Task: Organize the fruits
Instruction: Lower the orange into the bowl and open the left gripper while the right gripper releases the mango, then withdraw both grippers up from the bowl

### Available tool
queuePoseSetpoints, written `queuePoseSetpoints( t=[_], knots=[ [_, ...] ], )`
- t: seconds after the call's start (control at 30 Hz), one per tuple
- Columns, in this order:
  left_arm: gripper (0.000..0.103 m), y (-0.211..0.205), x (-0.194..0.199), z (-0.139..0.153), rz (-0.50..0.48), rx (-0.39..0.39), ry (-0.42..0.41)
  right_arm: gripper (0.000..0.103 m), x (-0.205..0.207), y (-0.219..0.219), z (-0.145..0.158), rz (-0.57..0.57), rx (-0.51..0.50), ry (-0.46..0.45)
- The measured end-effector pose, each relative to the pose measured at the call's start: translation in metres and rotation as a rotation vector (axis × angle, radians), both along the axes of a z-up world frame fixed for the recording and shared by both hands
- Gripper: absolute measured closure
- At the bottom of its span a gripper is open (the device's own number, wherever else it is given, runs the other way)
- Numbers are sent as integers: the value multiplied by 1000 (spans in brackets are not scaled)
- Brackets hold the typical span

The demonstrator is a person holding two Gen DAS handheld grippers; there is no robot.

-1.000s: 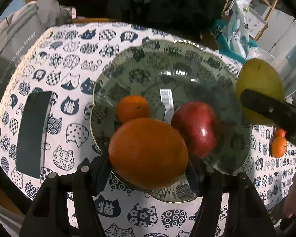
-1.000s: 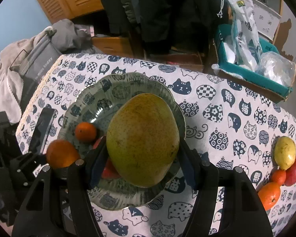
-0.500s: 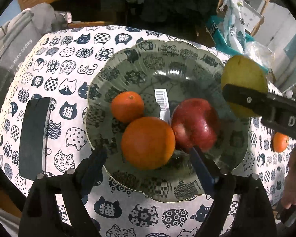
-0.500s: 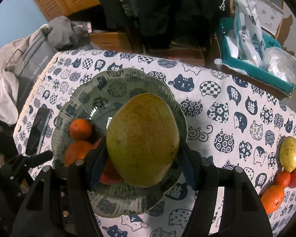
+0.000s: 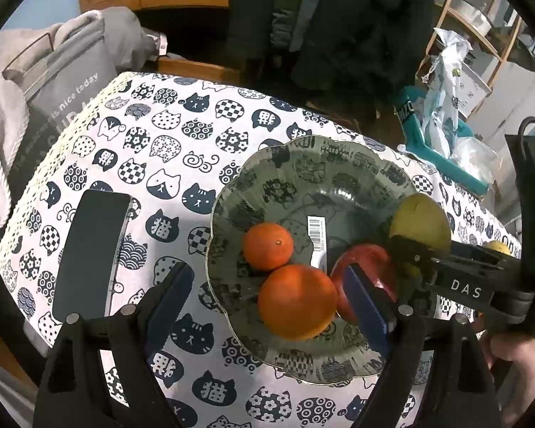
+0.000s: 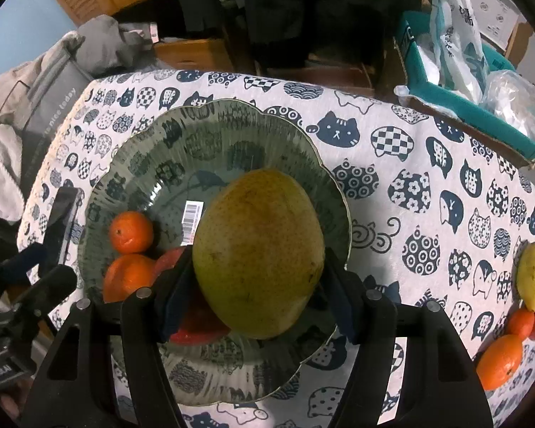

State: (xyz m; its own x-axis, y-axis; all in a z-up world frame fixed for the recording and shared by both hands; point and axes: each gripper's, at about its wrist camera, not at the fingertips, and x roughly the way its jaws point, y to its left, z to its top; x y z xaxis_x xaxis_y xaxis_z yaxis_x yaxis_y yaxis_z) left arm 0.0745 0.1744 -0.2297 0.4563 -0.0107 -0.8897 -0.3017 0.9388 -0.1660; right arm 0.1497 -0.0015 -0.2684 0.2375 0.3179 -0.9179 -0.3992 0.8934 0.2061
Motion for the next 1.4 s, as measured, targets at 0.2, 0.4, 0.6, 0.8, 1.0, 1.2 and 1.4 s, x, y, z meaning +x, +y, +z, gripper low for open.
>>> queuePoseSetpoints(
  t=[0.2,0.4,0.6,0.8,1.0,1.2,1.4],
  knots=[
    [15,0,-3,1,-1,6,0,26,1,-5,17,-21,47,-40],
    [15,0,-5,11,4,10,-27,26,-4,-5,32,-11,48,-76],
    [16,-6,-8,31,2,27,-77,26,-12,-18,58,-33,42,-155],
    [15,-16,-14,56,-12,50,-144,26,-24,-33,90,-53,30,-259],
    [16,-27,-21,82,-33,80,-205,26,-39,-44,119,-56,9,-346],
    [15,-40,-28,104,-55,86,-261,26,-57,-57,144,-59,4,-416],
    [16,-54,-32,118,-74,84,-292,26,-74,-76,166,-66,15,-470]
  ],
)
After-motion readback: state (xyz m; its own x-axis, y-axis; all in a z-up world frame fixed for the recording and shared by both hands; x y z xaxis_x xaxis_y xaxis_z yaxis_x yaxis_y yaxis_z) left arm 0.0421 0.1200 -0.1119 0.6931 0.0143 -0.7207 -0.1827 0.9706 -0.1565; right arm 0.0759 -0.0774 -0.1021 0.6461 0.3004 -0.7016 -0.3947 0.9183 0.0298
